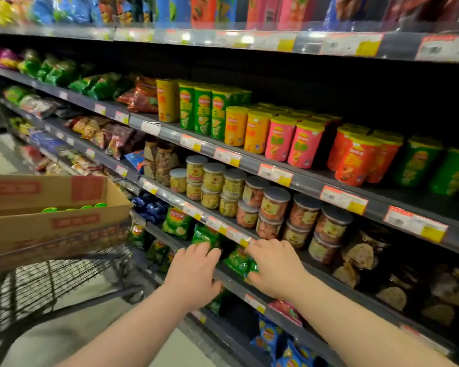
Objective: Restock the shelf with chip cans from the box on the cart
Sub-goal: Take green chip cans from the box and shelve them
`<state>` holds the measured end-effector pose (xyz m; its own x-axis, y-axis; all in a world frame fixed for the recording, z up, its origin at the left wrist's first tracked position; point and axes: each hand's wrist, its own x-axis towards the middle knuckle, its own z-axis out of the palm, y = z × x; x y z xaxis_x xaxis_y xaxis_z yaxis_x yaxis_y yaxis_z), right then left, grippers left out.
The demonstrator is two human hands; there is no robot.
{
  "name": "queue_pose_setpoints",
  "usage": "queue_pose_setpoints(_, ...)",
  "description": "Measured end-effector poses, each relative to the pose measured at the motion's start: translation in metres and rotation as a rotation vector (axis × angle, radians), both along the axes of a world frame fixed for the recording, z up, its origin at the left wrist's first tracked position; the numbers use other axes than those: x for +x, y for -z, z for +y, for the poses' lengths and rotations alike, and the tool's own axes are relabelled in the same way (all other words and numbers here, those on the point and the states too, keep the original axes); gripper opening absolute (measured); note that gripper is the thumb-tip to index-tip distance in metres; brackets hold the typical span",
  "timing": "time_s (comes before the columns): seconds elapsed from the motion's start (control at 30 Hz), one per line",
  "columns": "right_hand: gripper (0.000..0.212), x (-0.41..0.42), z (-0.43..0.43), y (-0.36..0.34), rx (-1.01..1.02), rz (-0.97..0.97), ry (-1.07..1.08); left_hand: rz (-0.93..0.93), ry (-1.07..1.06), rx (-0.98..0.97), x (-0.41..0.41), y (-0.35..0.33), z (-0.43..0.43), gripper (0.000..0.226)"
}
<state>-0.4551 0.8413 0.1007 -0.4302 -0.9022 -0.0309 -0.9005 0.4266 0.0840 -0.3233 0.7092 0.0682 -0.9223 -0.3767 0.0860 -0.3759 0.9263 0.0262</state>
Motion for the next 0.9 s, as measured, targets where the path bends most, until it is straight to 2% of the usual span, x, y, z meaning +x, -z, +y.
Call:
queue_pose_setpoints(0.3, 0.046, 0.092, -0.080, 0.034, 0.106, -0.080, -0.233, -0.091, -0.324, 0.047, 0.122, 0.036, -0.040, 0.052)
queue_pose_setpoints(0.43, 0.046, 0.111, -0.109, 0.048, 0.154, -0.091, -0.339, -0.094, -0.421, 0.097, 0.148, 0.052, -0.051, 0.061)
queue_pose_setpoints(0.7, 0.049, 0.122, -0.189, 0.076, 0.213, -0.136, -0.528, -0.228, -0.637, 0.153, 0.172, 0.066, -0.092, 0.057)
queue_pose_setpoints(0.9, 0.049, 0.094, -0.259, 0.083, 0.242, -0.184, -0.606, -0.257, -0.733, 0.166, 0.146, 0.069, -0.153, 0.057)
